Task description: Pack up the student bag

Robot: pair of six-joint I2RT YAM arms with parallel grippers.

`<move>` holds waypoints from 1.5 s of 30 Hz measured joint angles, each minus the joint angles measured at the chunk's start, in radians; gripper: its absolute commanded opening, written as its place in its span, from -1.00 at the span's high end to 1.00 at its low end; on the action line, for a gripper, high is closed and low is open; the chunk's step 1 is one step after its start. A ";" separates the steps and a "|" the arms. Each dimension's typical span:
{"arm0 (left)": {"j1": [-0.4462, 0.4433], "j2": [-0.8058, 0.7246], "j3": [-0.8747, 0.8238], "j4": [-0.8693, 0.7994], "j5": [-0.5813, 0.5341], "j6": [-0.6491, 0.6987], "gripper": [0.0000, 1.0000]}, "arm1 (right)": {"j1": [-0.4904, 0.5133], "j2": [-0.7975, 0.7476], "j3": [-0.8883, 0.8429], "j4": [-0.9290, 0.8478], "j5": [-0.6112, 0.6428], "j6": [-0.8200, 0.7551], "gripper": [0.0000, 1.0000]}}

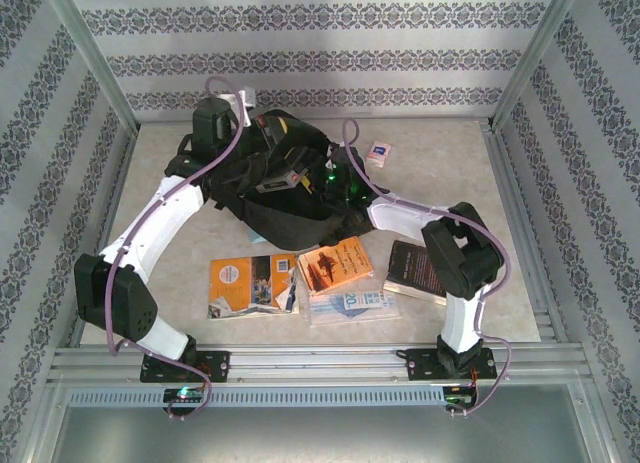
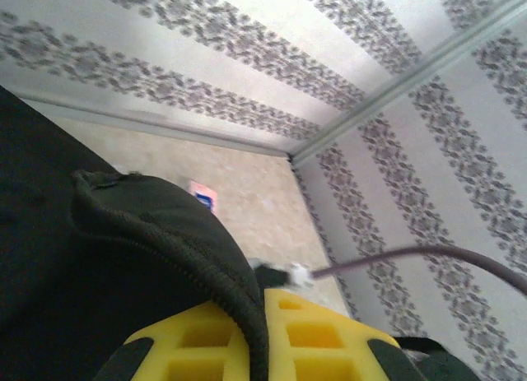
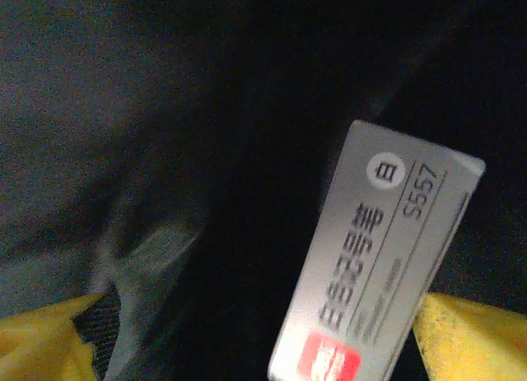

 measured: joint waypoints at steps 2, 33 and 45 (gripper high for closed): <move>0.025 -0.002 0.000 -0.005 -0.010 0.006 1.00 | 0.000 -0.050 -0.004 -0.019 -0.014 -0.063 -0.84; 0.260 -0.029 -0.043 -0.022 -0.429 0.069 1.00 | 0.034 -0.337 -0.048 -0.544 -0.060 -0.797 -0.48; 0.282 0.043 0.006 -0.072 -0.457 0.153 0.74 | 0.136 0.002 0.136 -0.684 -0.028 -0.786 -0.30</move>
